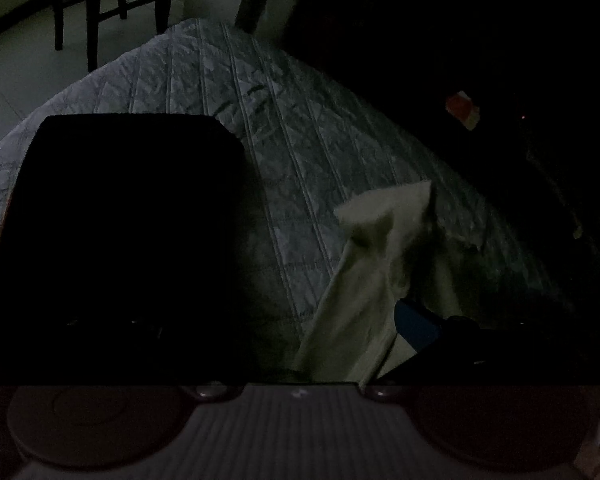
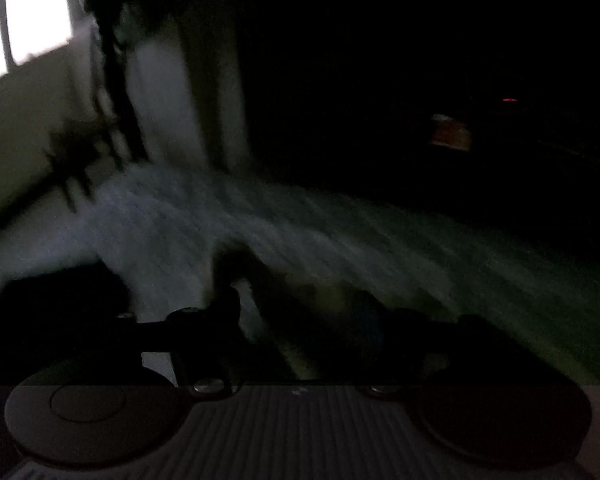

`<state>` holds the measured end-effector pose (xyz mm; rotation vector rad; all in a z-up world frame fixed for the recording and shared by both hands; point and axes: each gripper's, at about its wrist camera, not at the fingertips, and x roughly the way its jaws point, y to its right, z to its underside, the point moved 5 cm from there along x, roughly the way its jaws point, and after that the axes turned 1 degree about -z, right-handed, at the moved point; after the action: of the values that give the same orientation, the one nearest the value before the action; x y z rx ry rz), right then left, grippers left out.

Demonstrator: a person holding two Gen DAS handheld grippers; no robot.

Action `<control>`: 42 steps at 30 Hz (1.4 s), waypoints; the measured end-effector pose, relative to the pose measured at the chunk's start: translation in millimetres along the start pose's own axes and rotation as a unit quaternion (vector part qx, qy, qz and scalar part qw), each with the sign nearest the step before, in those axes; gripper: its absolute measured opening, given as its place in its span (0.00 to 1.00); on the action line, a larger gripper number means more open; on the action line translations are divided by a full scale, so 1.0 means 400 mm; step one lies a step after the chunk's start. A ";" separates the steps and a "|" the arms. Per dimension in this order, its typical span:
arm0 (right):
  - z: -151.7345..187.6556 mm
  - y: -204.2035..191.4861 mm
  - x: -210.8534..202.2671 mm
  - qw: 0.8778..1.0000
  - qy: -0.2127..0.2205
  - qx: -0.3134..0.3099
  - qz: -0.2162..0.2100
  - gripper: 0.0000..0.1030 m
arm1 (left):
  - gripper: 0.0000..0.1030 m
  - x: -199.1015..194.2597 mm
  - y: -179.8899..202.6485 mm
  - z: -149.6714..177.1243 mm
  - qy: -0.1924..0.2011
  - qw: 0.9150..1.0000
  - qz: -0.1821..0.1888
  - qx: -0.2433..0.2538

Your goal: Fold clothes

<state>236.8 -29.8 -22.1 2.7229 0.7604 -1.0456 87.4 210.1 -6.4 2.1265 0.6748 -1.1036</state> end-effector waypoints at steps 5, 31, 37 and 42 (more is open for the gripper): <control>0.266 -0.154 -0.183 0.994 -0.031 -0.090 -0.052 0.59 | 0.99 -0.005 -0.010 -0.006 0.008 1.000 -0.008 -0.006; 0.446 -0.008 -0.357 0.992 -0.075 0.103 -0.024 0.64 | 0.99 0.031 0.084 0.053 -0.007 0.998 -0.009 0.058; 0.583 -0.020 -0.400 0.989 -0.144 0.012 0.027 0.69 | 0.99 0.046 0.117 0.075 -0.011 0.997 -0.011 0.075; 0.586 -0.077 -0.384 0.994 -0.107 -0.003 0.026 0.68 | 0.99 0.056 0.144 0.095 -0.016 0.996 -0.010 0.089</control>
<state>-14.5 -133.7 -95.8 2.5548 0.6520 -1.2952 118.9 147.1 -24.8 2.2508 0.6023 -1.2468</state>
